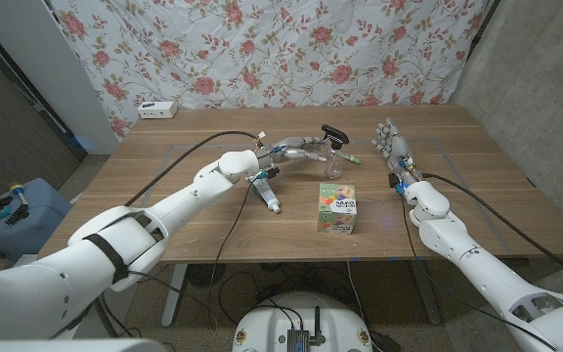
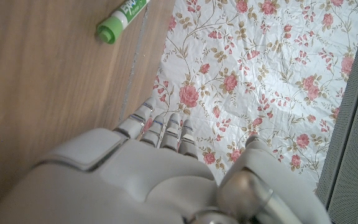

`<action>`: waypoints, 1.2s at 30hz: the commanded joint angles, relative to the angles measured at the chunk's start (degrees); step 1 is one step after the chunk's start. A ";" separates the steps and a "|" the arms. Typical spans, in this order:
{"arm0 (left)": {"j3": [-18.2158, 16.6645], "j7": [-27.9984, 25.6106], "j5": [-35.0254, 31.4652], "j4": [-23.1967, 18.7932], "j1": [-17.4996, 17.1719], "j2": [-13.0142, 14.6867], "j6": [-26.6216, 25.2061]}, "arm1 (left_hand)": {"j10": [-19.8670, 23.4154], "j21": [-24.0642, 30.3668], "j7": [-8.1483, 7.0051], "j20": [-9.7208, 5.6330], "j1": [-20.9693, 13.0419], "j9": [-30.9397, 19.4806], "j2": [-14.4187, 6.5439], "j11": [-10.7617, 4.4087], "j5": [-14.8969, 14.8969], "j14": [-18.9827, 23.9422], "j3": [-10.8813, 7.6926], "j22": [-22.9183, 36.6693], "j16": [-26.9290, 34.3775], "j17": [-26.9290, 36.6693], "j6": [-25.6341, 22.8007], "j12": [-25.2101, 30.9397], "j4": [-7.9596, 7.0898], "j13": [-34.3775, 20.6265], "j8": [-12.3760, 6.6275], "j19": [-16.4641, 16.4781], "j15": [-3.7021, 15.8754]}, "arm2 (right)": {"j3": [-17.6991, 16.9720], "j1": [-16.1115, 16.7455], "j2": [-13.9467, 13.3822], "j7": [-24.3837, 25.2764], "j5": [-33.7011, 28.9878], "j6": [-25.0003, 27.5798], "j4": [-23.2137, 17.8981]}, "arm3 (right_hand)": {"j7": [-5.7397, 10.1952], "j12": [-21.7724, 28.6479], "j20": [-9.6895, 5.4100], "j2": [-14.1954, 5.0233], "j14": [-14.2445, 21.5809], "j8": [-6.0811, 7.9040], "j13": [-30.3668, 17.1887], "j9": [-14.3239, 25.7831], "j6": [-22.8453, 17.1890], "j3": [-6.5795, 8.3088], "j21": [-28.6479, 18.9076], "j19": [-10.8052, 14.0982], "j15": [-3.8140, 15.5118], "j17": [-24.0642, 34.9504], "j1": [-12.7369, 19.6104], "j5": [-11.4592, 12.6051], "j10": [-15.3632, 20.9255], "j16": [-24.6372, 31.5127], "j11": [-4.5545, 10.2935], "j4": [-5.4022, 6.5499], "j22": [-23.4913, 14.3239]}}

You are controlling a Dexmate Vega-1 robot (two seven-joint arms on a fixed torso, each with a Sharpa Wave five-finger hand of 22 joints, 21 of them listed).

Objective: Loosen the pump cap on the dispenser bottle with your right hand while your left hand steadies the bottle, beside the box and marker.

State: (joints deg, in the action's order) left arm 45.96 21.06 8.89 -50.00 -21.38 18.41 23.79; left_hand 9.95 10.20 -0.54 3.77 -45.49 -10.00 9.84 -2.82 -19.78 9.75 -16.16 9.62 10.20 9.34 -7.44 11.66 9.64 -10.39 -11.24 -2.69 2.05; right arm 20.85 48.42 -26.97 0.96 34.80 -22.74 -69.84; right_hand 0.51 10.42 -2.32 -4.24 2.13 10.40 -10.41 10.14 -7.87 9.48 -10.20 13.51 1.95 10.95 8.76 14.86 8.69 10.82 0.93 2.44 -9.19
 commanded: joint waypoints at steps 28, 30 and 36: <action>2.26 -0.26 -0.26 22.11 6.09 -10.33 9.89 | 3.20 0.57 -1.71 -2.41 -3.55 -0.26 -0.80 -1.24 -1.22 2.70 2.45 0.02 0.42 0.16 -3.24 0.61 -0.82 -0.23 -0.27 1.06 4.08 | -0.85 1.78 -0.61 -0.86 0.86 -1.37 -1.12 | 0.04 0.33 -3.53 0.29 -0.49 0.30 -0.05 0.11 0.45 -0.23 -0.37 0.09 0.88 -0.06 0.05 0.44 -0.40 0.26 0.00 -0.08 -0.25; 2.40 0.01 -0.14 23.45 6.60 -10.95 10.14 | 3.15 0.56 -2.02 -2.86 -3.89 -0.26 -0.97 -1.83 -1.21 2.90 2.59 0.02 0.43 0.17 -3.43 0.52 -0.86 -0.23 -0.24 1.11 4.33 | -0.88 1.81 -0.56 -0.80 0.86 -1.46 -1.11 | 0.07 0.34 -3.50 0.29 -0.53 0.30 -0.05 0.11 0.45 -0.24 -0.37 0.08 0.91 -0.06 0.05 0.44 -0.37 0.25 -0.01 -0.09 -0.25; 2.95 0.38 0.04 25.83 7.52 -12.23 10.33 | 3.68 0.52 -2.39 -3.36 -4.76 -0.27 -1.35 -2.25 -1.14 3.24 2.87 0.02 0.40 0.18 -3.65 0.56 -0.91 -0.25 -0.10 1.21 4.54 | -0.88 1.69 -0.29 -1.17 1.02 -1.89 -0.56 | 0.08 0.35 -3.38 0.27 -0.50 0.30 -0.05 0.11 0.48 -0.25 -0.37 0.09 0.90 -0.07 0.06 0.46 -0.36 0.26 -0.03 -0.11 -0.25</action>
State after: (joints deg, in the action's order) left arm 48.04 20.53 8.49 -30.33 -16.04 9.07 32.45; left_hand 13.15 10.42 -2.66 0.88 -49.42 -9.99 8.49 -4.80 -20.78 12.32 -13.47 9.62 10.20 9.35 -10.65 11.88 8.69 -10.54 -11.24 -1.24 2.13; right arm 20.11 50.07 -27.62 -0.04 35.66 -23.97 -70.87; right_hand 0.51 10.42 -2.32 -4.24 2.13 10.40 -10.42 10.14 -7.46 9.48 -10.20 13.52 1.95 10.95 8.76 14.86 8.27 10.82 0.71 2.44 -9.19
